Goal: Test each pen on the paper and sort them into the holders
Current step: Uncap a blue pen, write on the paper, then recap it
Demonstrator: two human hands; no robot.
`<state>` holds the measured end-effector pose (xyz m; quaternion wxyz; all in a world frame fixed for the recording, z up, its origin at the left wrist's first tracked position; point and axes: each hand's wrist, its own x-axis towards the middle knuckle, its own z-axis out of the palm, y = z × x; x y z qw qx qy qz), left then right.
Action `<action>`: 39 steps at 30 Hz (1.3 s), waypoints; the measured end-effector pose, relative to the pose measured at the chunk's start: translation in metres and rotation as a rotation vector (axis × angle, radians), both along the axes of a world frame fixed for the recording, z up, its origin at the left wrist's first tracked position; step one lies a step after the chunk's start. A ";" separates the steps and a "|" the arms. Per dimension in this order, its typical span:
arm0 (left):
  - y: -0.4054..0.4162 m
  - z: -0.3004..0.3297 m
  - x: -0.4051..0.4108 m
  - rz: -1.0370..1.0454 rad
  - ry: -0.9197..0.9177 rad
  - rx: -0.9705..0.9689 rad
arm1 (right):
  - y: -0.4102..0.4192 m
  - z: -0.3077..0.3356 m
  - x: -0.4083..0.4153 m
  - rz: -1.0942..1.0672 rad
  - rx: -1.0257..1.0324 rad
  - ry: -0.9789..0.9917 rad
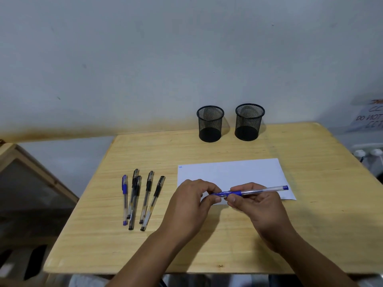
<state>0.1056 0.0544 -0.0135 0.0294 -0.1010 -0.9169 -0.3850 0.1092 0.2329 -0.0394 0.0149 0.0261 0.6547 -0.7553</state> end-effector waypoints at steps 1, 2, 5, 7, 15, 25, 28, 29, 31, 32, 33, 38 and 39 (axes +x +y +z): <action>0.000 0.000 0.001 -0.001 0.010 0.014 | -0.001 -0.001 0.002 0.003 -0.001 0.008; 0.000 -0.001 0.003 -0.002 0.022 0.028 | -0.003 -0.001 0.003 0.002 -0.006 0.013; 0.001 -0.002 0.006 -0.006 0.053 0.050 | -0.007 -0.004 0.006 -0.007 -0.054 0.005; -0.001 -0.002 0.006 -0.016 0.060 0.046 | -0.010 -0.005 0.006 -0.003 -0.064 0.000; -0.006 -0.005 0.005 0.042 0.043 0.128 | -0.015 0.001 0.002 -0.001 -0.093 -0.028; 0.008 -0.012 -0.003 0.106 -0.081 0.389 | -0.022 0.011 -0.012 -0.171 -0.121 -0.038; 0.005 -0.016 -0.019 0.131 -0.094 0.341 | -0.014 0.017 -0.028 -0.227 -0.036 -0.033; 0.003 -0.017 -0.027 0.144 -0.097 0.329 | -0.010 0.019 -0.035 -0.243 0.023 -0.029; -0.001 -0.017 -0.047 0.173 -0.091 0.312 | -0.001 0.025 -0.051 -0.265 0.156 -0.026; -0.003 -0.015 -0.059 0.190 -0.085 0.310 | 0.005 0.029 -0.061 -0.274 0.225 -0.024; -0.005 -0.013 -0.072 0.205 -0.081 0.315 | 0.010 0.033 -0.071 -0.281 0.291 -0.018; -0.003 -0.010 -0.138 0.293 -0.077 0.344 | 0.029 0.060 -0.128 -0.253 0.607 0.096; -0.001 -0.010 -0.149 0.309 -0.082 0.339 | 0.030 0.066 -0.138 -0.235 0.673 0.114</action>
